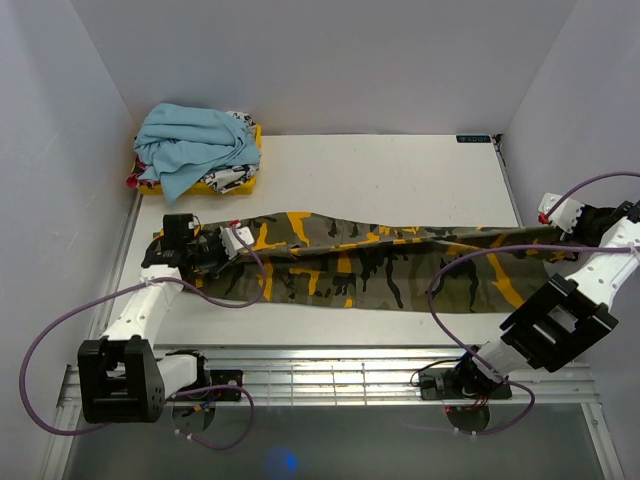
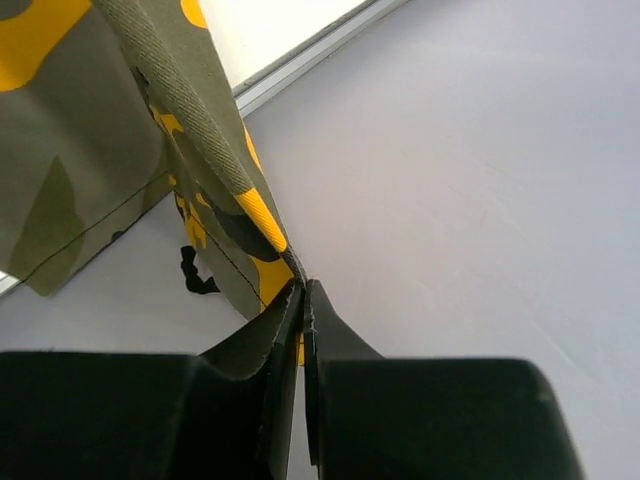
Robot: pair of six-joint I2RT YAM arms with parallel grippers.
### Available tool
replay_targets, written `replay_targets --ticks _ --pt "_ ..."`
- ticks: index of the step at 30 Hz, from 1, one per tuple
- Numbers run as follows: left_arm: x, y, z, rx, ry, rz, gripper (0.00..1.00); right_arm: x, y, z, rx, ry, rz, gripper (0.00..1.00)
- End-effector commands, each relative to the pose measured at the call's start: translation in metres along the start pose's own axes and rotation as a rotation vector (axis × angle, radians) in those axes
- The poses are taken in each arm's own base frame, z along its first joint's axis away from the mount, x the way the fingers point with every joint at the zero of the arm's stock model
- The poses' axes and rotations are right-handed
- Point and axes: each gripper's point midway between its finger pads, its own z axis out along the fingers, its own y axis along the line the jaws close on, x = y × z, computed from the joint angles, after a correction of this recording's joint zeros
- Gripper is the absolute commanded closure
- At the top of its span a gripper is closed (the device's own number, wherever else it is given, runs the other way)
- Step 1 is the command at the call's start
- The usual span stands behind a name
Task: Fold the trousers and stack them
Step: Fold the trousers
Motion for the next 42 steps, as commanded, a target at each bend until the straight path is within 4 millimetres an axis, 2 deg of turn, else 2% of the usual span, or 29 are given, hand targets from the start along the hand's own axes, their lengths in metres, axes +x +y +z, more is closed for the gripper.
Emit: replay_targets --ticks 1,2,3,4,5,6,8,9,11,12,16,20,25,28,30,32,34,36,37,38,39,40,42 --pt "0.020 -0.011 -0.018 0.007 0.065 -0.006 1.00 0.023 -0.009 -0.032 0.010 0.138 -0.241 0.92" --pt "0.022 -0.015 -0.018 0.014 0.069 0.007 1.00 0.024 0.016 -0.024 -0.032 0.134 -0.246 0.92" --pt "0.026 -0.020 -0.017 0.030 0.073 0.016 1.00 0.033 0.031 -0.024 -0.062 0.158 -0.250 0.92" --pt "0.030 -0.028 -0.017 0.052 0.080 0.019 1.00 0.038 0.038 -0.021 -0.067 0.175 -0.290 0.92" --pt "0.037 -0.037 -0.016 0.072 0.090 0.030 1.00 0.039 0.063 -0.010 -0.105 0.163 -0.276 0.92" --pt "0.041 -0.042 -0.015 0.082 0.097 0.034 1.00 0.046 0.075 -0.008 -0.123 0.181 -0.272 0.92" --pt "0.053 -0.053 -0.012 0.108 0.118 0.033 1.00 0.056 0.086 0.001 -0.128 0.203 -0.295 0.92" --pt "0.059 -0.055 -0.011 0.112 0.138 0.030 1.00 0.057 0.108 0.013 -0.161 0.195 -0.276 0.92" --pt "0.069 -0.060 -0.008 0.134 0.166 0.018 1.00 0.065 0.116 0.023 -0.158 0.218 -0.301 0.92" --pt "0.078 -0.066 -0.005 0.161 0.189 -0.003 1.00 0.064 0.136 0.033 -0.192 0.208 -0.290 0.92" --pt "0.104 -0.077 -0.003 0.194 0.275 -0.018 1.00 0.067 0.158 0.045 -0.225 0.211 -0.287 0.92" --pt "0.125 -0.088 -0.002 0.216 0.343 -0.037 1.00 0.060 0.172 0.047 -0.245 0.197 -0.273 0.92" --pt "0.138 -0.086 -0.008 0.213 0.379 -0.035 1.00 0.052 0.179 0.051 -0.234 0.174 -0.300 0.92" --pt "0.141 -0.079 -0.014 0.210 0.396 -0.034 1.00 0.048 0.182 0.052 -0.226 0.172 -0.327 0.92" --pt "0.139 -0.068 -0.016 0.194 0.389 -0.019 1.00 0.047 0.183 0.052 -0.224 0.166 -0.321 0.92" --pt "0.143 -0.061 -0.022 0.174 0.390 -0.043 1.00 0.046 0.178 0.051 -0.208 0.163 -0.293 0.92" --pt "0.146 -0.053 -0.026 0.170 0.397 -0.047 1.00 0.045 0.165 0.048 -0.178 0.155 -0.276 0.92" --pt "0.149 -0.046 -0.027 0.167 0.398 -0.044 1.00 0.044 0.156 0.045 -0.168 0.148 -0.231 0.77" --pt "0.151 -0.046 -0.029 0.166 0.406 -0.050 1.00 0.044 0.153 0.043 -0.165 0.146 -0.217 0.52" --pt "0.151 -0.045 -0.029 0.167 0.406 -0.048 1.00 0.043 0.150 0.042 -0.160 0.142 -0.202 0.38" --pt "0.150 -0.042 -0.030 0.164 0.405 -0.043 1.00 0.044 0.136 0.037 -0.122 0.147 -0.163 0.24" --pt "0.150 -0.042 -0.030 0.164 0.403 -0.045 1.00 0.045 0.130 0.035 -0.108 0.147 -0.138 0.15" --pt "0.149 -0.041 -0.031 0.161 0.404 -0.046 1.00 0.047 0.114 0.028 -0.067 0.147 -0.033 0.14"
